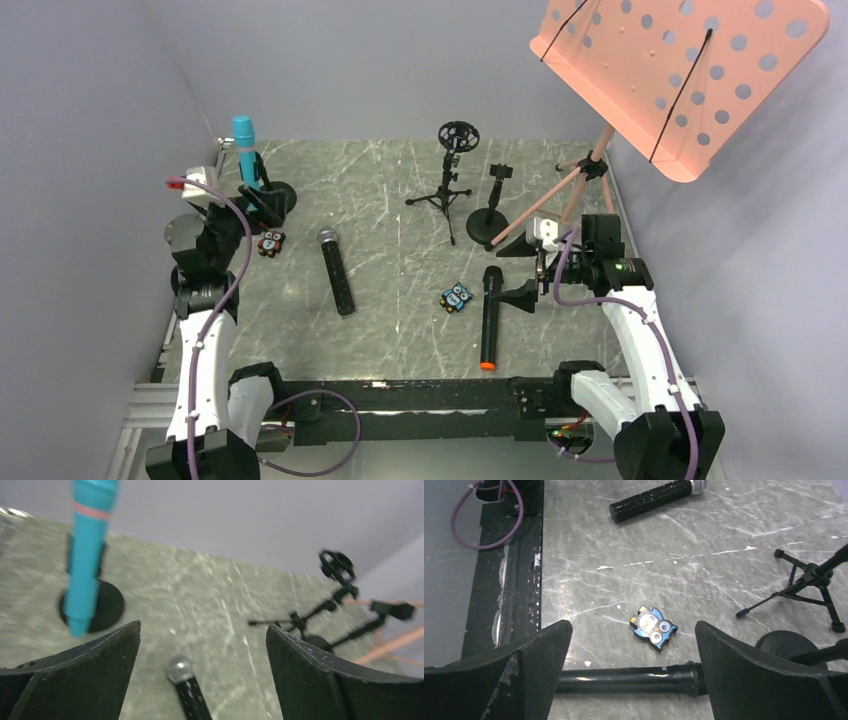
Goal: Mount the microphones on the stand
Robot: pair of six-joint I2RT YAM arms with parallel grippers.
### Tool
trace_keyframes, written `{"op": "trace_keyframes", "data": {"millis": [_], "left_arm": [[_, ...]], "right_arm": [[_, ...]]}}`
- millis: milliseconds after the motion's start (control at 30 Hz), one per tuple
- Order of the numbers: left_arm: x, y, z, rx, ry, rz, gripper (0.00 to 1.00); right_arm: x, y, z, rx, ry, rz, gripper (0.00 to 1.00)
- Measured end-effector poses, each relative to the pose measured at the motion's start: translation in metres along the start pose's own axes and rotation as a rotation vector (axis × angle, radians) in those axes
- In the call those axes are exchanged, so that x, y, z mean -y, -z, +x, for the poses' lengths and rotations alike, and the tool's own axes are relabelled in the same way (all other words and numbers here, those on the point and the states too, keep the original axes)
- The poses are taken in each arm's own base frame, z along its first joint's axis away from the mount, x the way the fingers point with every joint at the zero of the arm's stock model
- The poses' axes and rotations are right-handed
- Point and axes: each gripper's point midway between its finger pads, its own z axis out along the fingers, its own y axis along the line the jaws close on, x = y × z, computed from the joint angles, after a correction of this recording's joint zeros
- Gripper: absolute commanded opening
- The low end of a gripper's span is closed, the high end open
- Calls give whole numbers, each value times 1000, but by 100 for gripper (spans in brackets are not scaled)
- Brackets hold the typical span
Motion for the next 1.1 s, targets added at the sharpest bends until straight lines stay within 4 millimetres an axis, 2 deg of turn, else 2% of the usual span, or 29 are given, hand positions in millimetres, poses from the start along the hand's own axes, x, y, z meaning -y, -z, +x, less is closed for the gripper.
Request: {"op": "trace_keyframes", "data": {"millis": [133, 233, 367, 467, 567, 667, 733, 900, 1100], "left_arm": [[20, 13, 38, -112, 75, 117, 99], [40, 23, 57, -168, 94, 196, 99], [91, 33, 81, -227, 70, 347, 99], [129, 30, 101, -273, 47, 457, 99], [138, 10, 130, -349, 49, 458, 99], [145, -22, 163, -456, 35, 433, 99], [158, -44, 177, -500, 12, 446, 99], [205, -107, 191, -449, -71, 551, 99], [236, -155, 223, -388, -120, 654, 92]], "right_arm": [[9, 7, 0, 3, -10, 47, 100], [16, 13, 1, 4, -17, 83, 100], [20, 15, 4, 4, -29, 101, 100], [22, 15, 6, 3, -42, 102, 100], [24, 15, 7, 0, -47, 106, 100], [25, 15, 8, -6, -48, 114, 100], [27, 16, 10, -11, -47, 120, 100], [28, 16, 10, -15, -45, 124, 100], [28, 16, 10, -15, -44, 126, 100]]}}
